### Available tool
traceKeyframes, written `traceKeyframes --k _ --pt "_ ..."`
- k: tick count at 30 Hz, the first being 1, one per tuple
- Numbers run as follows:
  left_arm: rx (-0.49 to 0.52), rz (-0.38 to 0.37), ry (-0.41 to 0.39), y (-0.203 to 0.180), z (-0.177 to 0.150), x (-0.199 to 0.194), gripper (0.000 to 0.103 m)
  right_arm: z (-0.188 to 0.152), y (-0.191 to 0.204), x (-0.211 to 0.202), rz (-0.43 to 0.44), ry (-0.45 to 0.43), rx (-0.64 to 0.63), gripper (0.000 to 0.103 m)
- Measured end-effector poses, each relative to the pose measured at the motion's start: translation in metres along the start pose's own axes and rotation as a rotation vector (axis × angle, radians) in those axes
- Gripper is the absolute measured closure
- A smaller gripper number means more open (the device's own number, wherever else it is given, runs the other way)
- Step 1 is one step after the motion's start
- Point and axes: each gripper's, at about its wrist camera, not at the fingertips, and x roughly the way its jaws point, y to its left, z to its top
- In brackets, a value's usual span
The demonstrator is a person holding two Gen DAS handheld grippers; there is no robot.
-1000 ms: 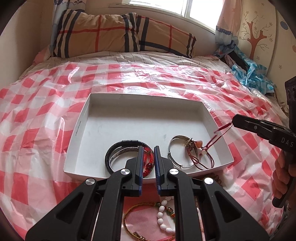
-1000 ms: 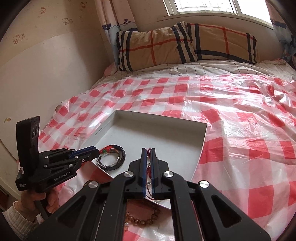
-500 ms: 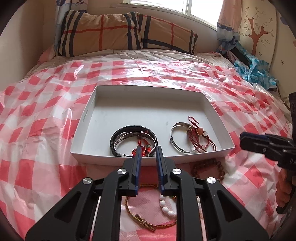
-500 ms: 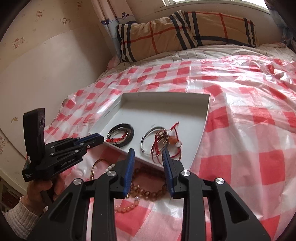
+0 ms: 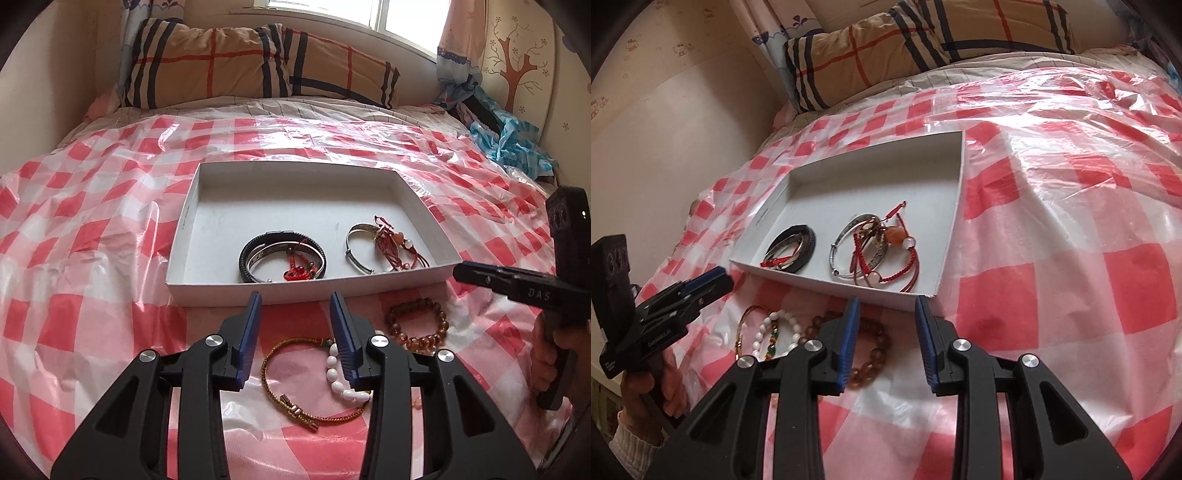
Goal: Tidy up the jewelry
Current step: 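Withdraw both tools from the box back over the remaining bracelets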
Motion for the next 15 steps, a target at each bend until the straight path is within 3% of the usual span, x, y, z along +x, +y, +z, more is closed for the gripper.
traceKeyframes --k 4,10,15 --pt "-0.023 0.004 0.027 0.012 -0.015 -0.004 0.064 0.004 -0.012 -0.003 -0.014 -0.002 0.048 0.072" --pt "-0.060 0.006 0.073 0.026 -0.037 -0.006 0.064 -0.022 0.013 -0.002 0.014 0.075 -0.055 0.071" --pt "-0.018 -0.005 0.092 0.018 -0.048 -0.010 0.062 -0.025 0.029 0.009 -0.018 0.099 -0.121 0.065"
